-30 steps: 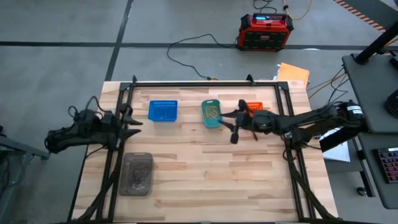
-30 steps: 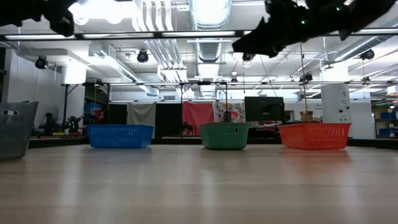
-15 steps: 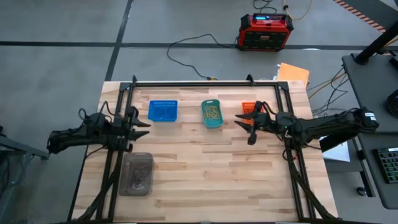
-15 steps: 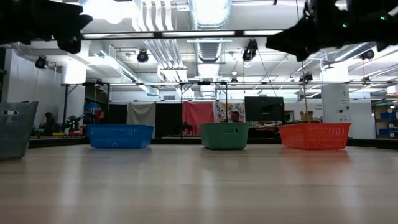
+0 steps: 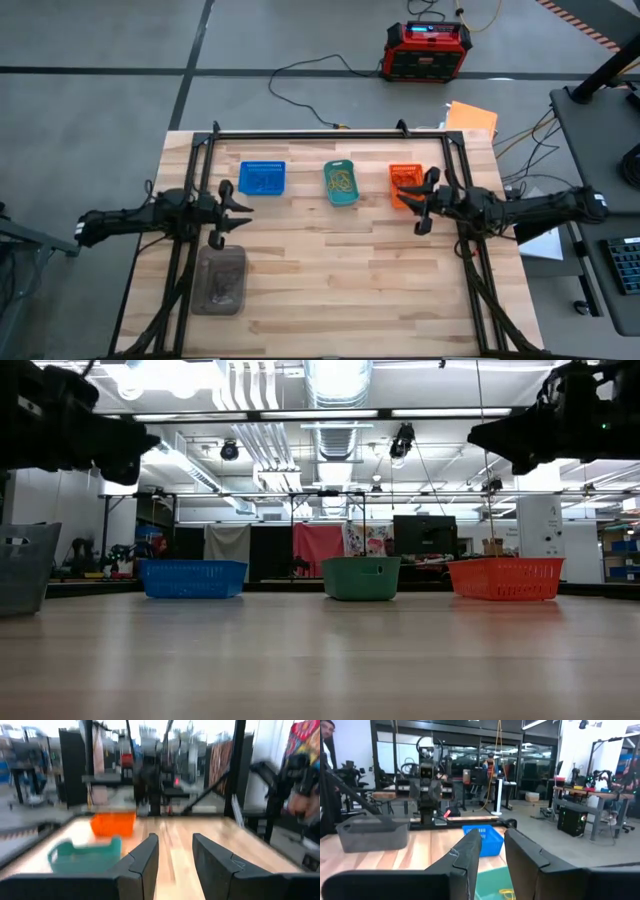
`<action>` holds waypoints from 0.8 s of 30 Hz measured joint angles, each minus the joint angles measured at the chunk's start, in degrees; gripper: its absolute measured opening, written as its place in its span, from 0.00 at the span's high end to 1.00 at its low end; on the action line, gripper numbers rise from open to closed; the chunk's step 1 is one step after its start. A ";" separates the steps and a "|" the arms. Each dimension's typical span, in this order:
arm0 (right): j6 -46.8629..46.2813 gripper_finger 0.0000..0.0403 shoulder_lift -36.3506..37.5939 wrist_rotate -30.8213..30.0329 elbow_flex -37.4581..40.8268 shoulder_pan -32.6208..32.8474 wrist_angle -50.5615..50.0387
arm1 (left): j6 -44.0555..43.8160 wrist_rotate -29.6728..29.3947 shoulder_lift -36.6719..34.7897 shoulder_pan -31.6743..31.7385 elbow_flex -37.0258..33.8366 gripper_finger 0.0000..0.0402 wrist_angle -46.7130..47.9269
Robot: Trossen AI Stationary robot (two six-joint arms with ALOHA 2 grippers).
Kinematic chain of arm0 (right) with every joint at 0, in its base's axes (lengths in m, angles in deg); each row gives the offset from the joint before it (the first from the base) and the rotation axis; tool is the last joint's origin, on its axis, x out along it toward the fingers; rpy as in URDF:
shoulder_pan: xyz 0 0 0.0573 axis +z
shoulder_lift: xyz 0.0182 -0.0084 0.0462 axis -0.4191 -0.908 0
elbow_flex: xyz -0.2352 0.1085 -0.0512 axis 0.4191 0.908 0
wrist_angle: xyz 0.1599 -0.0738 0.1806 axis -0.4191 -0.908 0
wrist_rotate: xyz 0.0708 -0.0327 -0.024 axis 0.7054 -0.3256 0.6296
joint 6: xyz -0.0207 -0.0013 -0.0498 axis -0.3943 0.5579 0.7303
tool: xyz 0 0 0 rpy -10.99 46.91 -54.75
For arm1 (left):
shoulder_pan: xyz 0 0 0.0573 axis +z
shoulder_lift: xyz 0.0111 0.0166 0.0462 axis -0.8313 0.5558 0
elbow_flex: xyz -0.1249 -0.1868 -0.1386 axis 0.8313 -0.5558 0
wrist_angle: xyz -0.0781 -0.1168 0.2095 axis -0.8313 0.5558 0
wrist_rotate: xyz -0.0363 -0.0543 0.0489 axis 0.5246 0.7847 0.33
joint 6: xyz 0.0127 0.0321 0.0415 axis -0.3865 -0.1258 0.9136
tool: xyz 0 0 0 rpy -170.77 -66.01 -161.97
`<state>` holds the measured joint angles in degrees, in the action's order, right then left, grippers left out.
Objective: Sort rubber bands into baskets
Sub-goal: Return to Home Position
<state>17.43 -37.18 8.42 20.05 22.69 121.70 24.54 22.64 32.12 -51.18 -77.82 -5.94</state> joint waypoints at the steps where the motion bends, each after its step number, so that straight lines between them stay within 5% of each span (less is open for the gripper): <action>1: 0.00 0.80 0.99 0.03 -0.04 0.00 -0.85 | 0.04 0.02 0.04 0.00 0.00 0.74 1.71; 12: 3.34 0.82 3.99 1.71 0.00 0.07 -2.31 | -1.47 -0.02 0.47 0.00 0.01 0.74 2.74; 18: 6.08 0.82 7.63 11.65 -0.07 0.07 -2.47 | -1.58 0.00 1.11 0.00 0.71 0.74 3.18; 24: 6.02 0.82 13.12 11.60 -0.07 0.07 -7.73 | -1.58 0.00 1.29 0.00 0.76 0.74 3.17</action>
<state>23.44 -24.05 20.01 19.98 22.75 113.97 22.96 22.64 33.41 -51.18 -77.06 -2.77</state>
